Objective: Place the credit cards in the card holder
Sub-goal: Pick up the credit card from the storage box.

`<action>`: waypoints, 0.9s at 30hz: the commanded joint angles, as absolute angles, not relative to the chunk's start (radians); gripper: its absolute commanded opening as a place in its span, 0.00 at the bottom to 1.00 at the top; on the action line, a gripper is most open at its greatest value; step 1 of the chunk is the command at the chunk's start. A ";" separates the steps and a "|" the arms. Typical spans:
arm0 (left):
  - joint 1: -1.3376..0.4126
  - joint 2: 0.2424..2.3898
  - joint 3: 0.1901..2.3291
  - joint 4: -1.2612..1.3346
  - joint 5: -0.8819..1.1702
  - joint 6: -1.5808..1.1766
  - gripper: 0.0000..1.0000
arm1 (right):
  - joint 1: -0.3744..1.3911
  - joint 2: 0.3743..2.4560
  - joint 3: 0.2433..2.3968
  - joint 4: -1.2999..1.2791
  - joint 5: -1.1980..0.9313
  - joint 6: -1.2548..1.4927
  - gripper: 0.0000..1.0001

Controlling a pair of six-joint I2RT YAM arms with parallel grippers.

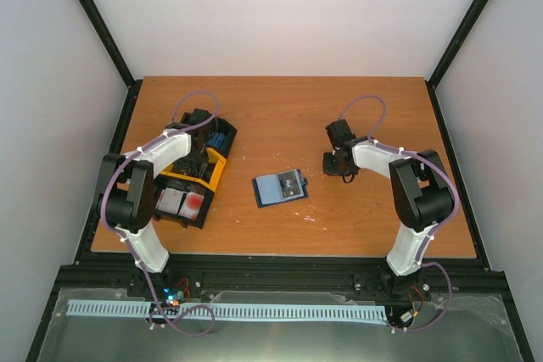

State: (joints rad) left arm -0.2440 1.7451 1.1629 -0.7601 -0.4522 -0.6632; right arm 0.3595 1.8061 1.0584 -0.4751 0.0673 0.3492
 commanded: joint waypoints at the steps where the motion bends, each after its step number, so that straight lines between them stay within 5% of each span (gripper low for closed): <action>1: -0.230 1.735 1.138 -0.807 -0.447 -0.685 0.10 | 0.351 1.807 1.051 -0.480 0.065 0.358 0.18; 6: -0.230 1.739 1.143 -0.846 -0.458 -0.706 0.21 | 0.350 1.809 1.054 -0.480 0.063 0.359 0.18; 13: -0.230 1.748 1.144 -0.868 -0.462 -0.708 0.22 | 0.351 1.812 1.058 -0.479 0.059 0.358 0.18; 27: -0.230 1.762 1.195 -0.856 -0.549 -0.586 0.01 | 0.351 1.803 1.059 -0.487 0.059 0.361 0.18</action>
